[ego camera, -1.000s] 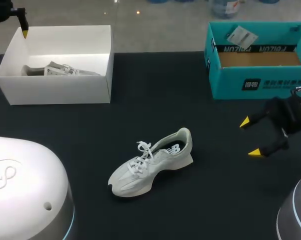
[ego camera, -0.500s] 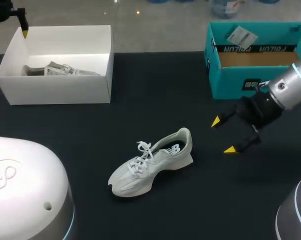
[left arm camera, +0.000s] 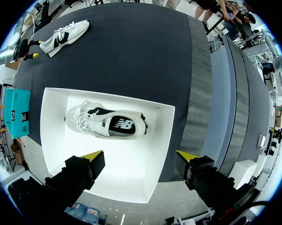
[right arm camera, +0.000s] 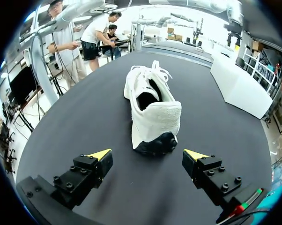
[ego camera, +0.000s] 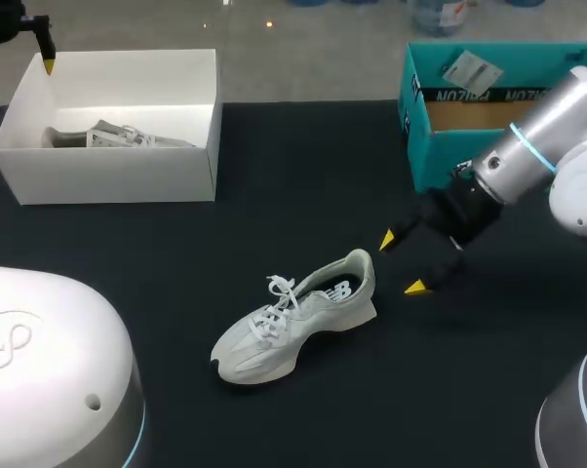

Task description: Take the shoe out of the shoebox, open the shoe tongue, remove and reinsert the insole, then place the shoe into the shoebox

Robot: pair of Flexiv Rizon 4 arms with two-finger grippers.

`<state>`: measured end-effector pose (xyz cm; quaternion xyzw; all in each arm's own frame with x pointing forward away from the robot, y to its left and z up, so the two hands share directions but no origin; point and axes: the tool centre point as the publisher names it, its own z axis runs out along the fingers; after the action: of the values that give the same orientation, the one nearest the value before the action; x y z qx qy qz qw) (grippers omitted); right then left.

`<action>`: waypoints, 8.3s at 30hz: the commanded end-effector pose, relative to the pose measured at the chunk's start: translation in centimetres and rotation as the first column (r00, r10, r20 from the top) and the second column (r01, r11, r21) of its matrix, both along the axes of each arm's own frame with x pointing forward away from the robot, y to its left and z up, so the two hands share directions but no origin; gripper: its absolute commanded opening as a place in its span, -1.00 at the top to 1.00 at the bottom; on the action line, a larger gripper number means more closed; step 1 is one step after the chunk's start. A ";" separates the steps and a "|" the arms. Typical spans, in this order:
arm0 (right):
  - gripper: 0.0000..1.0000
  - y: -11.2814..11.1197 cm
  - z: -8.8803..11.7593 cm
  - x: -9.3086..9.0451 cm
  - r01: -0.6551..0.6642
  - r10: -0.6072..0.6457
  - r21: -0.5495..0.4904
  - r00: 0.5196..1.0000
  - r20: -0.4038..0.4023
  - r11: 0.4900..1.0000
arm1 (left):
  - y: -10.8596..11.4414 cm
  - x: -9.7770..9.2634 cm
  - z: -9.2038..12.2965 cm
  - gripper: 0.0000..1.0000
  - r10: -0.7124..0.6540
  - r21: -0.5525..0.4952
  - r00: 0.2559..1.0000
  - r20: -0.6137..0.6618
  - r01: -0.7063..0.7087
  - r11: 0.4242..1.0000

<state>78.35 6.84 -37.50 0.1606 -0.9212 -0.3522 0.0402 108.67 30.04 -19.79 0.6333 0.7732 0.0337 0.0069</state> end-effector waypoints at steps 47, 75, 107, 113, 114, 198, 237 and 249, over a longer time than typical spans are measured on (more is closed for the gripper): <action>-1.00 7.7 -5.1 -0.7 -0.023 0.040 0.093 0.982 -0.185 0.995 | 0.0 0.0 0.0 -1.00 0.000 0.001 1.000 0.001 0.000 1.000; 1.00 6.4 -4.6 -1.1 0.127 -0.110 0.138 0.986 -0.128 0.982 | 0.0 0.0 0.0 -1.00 0.000 0.001 1.000 0.001 0.000 1.000; 1.00 -0.5 -2.7 -3.9 0.468 -0.460 0.171 0.884 -0.086 0.867 | 0.0 0.0 0.0 -1.00 0.000 0.001 1.000 0.001 0.000 1.000; 1.00 -0.3 -2.8 -4.5 0.500 -0.492 0.167 0.866 -0.089 0.850 | 0.0 0.0 0.0 -1.00 0.000 0.001 1.000 0.001 0.000 1.000; 1.00 -0.2 -2.9 -4.7 0.499 -0.491 0.165 0.866 -0.089 0.851 | 0.0 0.0 0.0 -1.00 0.000 0.001 1.000 0.001 0.000 1.000; 1.00 1.7 -5.9 -4.4 0.429 -0.407 0.139 0.899 -0.159 0.893 | 0.0 0.0 0.0 -1.00 0.000 0.001 1.000 0.001 0.000 1.000; 1.00 2.1 -6.4 -6.2 0.503 -0.481 0.132 0.861 -0.168 0.854 | 0.0 0.0 0.0 -1.00 0.000 0.001 1.000 0.001 0.000 1.000; 1.00 2.1 -6.4 -6.2 0.503 -0.481 0.132 0.861 -0.168 0.854 | 0.0 0.0 0.0 -1.00 0.000 0.001 1.000 0.001 0.000 1.000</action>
<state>72.55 8.53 -43.02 -0.1002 -0.8923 -0.4402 -0.0058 108.67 30.04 -19.79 0.6333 0.7731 0.0337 0.0069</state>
